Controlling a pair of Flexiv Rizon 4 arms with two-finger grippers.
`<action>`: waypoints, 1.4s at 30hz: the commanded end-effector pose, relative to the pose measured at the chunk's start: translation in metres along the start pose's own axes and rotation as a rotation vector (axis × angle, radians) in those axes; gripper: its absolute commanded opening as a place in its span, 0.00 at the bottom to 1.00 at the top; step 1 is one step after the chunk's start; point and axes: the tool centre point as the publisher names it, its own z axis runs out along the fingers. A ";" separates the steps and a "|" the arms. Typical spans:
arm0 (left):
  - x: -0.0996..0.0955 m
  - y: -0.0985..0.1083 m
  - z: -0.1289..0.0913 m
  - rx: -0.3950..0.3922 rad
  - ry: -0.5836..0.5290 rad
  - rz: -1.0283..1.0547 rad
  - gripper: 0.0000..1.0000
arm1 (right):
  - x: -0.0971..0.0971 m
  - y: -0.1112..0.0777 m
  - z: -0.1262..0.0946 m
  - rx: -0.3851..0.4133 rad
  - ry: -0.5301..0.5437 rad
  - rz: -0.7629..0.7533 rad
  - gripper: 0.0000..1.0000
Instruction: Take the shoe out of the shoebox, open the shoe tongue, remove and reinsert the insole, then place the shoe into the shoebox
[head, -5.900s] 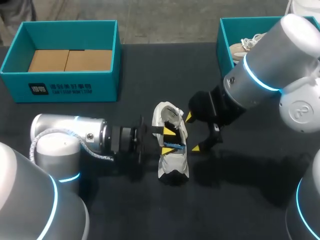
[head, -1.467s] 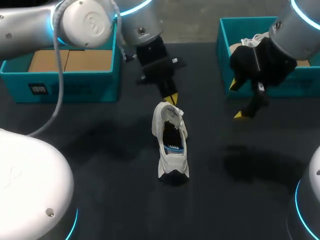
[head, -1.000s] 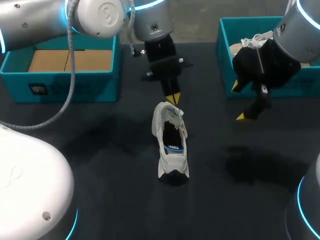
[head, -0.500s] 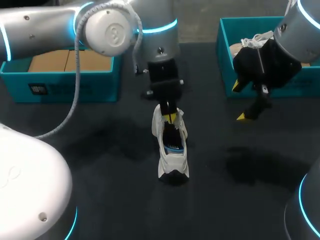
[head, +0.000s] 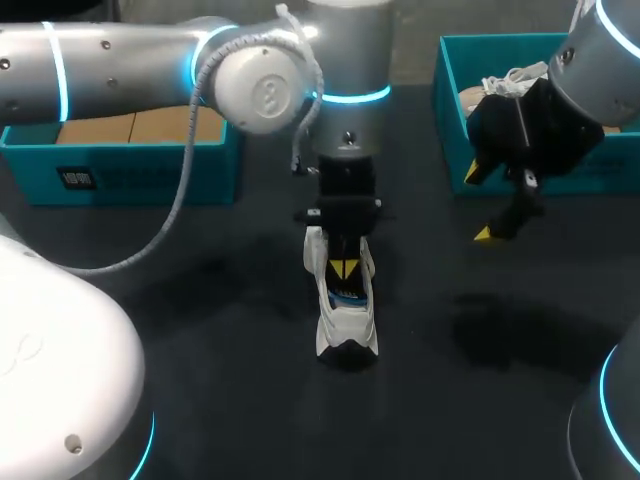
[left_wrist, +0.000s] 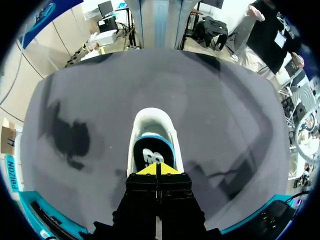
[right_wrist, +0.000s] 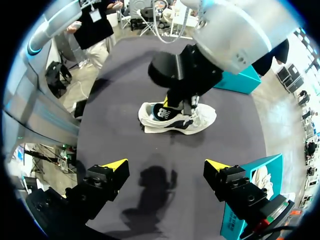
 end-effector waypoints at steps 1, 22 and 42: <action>0.001 -0.003 0.011 -0.026 0.018 -0.015 0.00 | 0.000 0.001 0.001 0.003 0.000 0.001 1.00; 0.008 0.001 0.045 -0.123 -0.079 -0.070 0.00 | 0.000 0.001 0.001 0.003 0.000 0.001 1.00; -0.009 -0.004 0.083 -0.124 -0.052 -0.050 0.00 | 0.000 0.001 0.001 0.003 0.000 0.001 1.00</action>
